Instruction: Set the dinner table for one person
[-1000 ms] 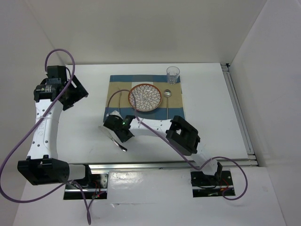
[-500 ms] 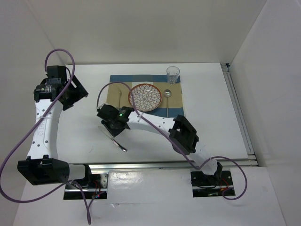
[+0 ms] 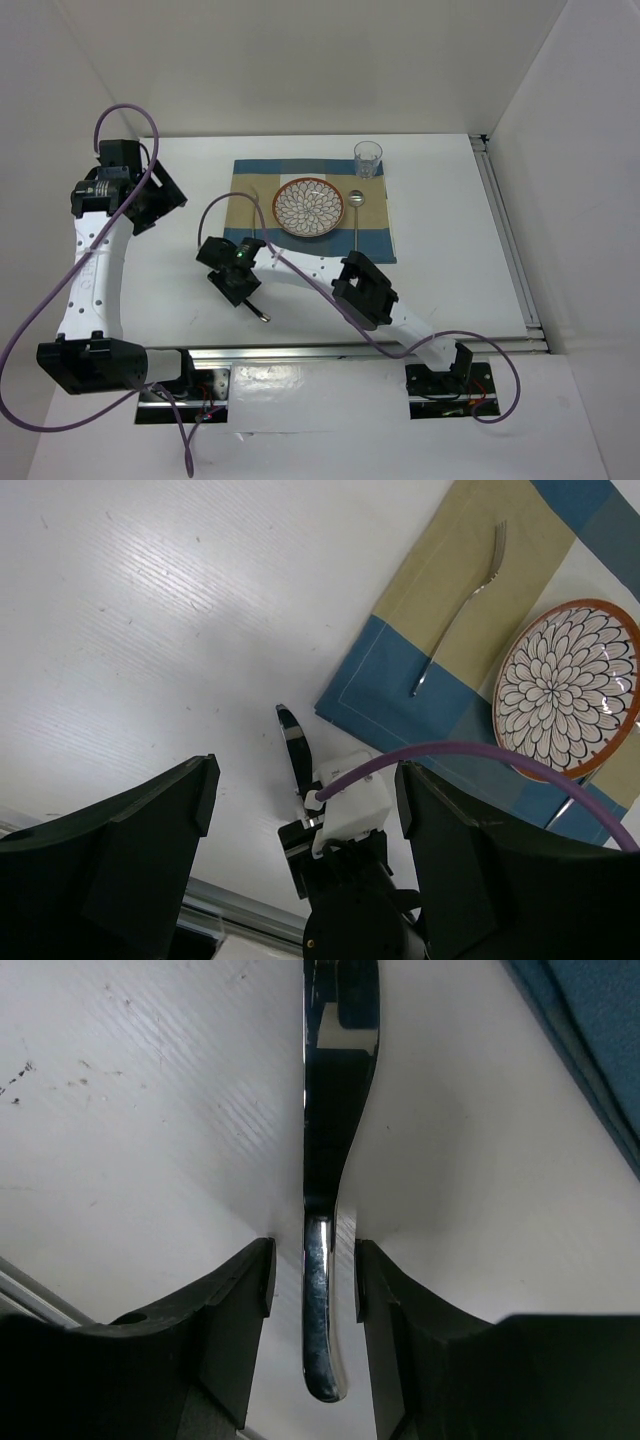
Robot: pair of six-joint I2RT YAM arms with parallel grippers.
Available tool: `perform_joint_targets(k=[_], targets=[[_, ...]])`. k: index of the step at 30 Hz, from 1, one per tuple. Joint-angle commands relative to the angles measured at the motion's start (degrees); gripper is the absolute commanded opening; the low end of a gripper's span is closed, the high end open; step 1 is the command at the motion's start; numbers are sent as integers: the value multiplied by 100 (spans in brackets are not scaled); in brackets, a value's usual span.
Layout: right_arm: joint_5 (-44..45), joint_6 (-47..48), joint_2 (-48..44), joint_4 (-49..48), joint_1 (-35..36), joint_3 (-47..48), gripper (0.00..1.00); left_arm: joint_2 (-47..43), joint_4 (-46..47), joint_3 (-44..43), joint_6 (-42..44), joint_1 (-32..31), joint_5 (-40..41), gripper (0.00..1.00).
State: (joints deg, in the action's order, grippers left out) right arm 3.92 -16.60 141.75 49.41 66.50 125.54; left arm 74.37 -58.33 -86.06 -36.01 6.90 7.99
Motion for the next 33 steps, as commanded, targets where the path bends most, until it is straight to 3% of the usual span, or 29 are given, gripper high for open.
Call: perform_joint_targets(k=[1,7,17,21,25,33], targets=[[46,25,54,192,64,252,49,-203,5,-122,50,22,89,89],[144,130,344,464,188,252,46,-203,58,-69,50,22,89,89],[-190,298,880,851,249,1016,36,-203,58,-16,50,22,89,89],[-129,298,942,1026,249,1070,23,-203,58,-16,50,22,89,89],[47,246,618,1080,249,1017,10,-203,58,-16,50,22,89,89],[459,298,-516,790,180,-71,0,-203,58,-16,50,22,36,89]])
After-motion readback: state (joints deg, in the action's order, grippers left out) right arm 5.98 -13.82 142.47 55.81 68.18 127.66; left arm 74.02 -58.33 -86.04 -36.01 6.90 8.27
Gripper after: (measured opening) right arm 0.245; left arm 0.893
